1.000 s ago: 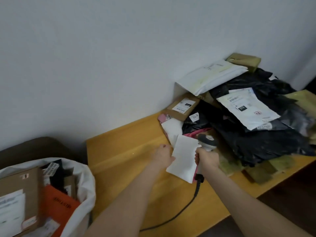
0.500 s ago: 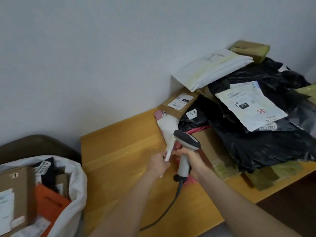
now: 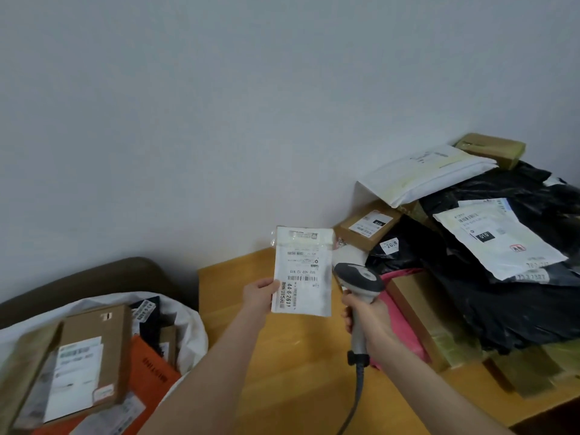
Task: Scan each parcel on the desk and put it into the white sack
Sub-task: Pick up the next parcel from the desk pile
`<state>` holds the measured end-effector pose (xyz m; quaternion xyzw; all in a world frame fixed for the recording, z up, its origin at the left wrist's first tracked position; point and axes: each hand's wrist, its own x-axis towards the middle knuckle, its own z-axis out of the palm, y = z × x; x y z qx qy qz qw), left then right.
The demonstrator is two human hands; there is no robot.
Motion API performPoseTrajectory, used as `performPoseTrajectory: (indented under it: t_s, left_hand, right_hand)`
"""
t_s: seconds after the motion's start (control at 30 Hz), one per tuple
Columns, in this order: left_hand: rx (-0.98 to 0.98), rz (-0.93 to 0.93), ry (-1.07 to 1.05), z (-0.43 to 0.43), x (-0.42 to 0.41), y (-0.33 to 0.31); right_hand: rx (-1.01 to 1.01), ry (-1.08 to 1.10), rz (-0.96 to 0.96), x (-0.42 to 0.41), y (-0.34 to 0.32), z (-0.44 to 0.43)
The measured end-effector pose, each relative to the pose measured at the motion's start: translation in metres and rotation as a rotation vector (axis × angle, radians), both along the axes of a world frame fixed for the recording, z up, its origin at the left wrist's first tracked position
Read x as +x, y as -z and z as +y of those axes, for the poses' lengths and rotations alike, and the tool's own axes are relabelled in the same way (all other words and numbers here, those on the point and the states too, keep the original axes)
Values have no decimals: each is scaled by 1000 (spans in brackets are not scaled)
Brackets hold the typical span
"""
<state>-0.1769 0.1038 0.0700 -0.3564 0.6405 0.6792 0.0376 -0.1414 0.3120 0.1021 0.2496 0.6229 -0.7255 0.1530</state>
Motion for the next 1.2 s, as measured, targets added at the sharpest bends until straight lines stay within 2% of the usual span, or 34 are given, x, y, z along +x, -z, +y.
performPoseTrajectory:
  t_s: [0.23, 0.4, 1.2]
  left_hand:
    - [25, 62, -74, -7, 8, -9]
    - [23, 80, -111, -1, 7, -7]
    - [6, 71, -199, 6, 10, 2]
  right_hand:
    - [59, -140, 94, 41, -17, -26]
    - [89, -190, 85, 56, -25, -32]
    - [125, -219, 65, 68, -35, -23]
